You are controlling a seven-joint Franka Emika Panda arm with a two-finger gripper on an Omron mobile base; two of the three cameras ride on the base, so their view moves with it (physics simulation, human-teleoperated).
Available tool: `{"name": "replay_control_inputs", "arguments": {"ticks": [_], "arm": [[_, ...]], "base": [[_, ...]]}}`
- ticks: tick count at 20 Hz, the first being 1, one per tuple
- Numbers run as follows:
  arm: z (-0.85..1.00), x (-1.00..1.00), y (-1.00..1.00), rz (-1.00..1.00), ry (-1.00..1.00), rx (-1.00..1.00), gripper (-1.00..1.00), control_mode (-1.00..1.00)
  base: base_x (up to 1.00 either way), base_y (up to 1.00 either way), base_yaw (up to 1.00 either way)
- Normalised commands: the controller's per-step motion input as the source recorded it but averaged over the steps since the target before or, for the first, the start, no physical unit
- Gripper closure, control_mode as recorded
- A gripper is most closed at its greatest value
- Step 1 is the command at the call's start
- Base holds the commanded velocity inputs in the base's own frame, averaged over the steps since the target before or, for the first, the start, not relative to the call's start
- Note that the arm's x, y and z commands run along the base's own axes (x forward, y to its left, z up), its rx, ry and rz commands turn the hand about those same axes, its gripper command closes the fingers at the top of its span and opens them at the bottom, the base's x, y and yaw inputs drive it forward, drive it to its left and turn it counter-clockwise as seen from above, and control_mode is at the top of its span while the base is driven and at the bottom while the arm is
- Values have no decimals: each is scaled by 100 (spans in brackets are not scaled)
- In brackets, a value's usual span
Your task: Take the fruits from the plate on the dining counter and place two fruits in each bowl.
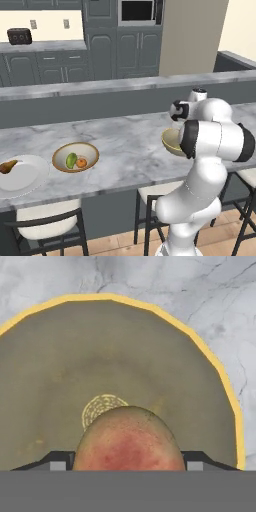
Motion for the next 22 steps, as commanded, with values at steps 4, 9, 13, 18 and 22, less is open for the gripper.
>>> {"name": "replay_control_inputs", "arguments": {"ticks": [4,9,13,18,22], "arm": [[-31,1,0,-1,4,-3,100,-100],[-9,4,0,0,-2,-1,-100,-100],[1,0,1,0,0,0,-100,-100],[7,0,1,0,0,0,-100,-100],[75,-18,39,2,-7,0,-100,-100]], "base": [[0,0,0],[0,0,0],[0,0,0],[0,0,0],[0,0,0]]}}
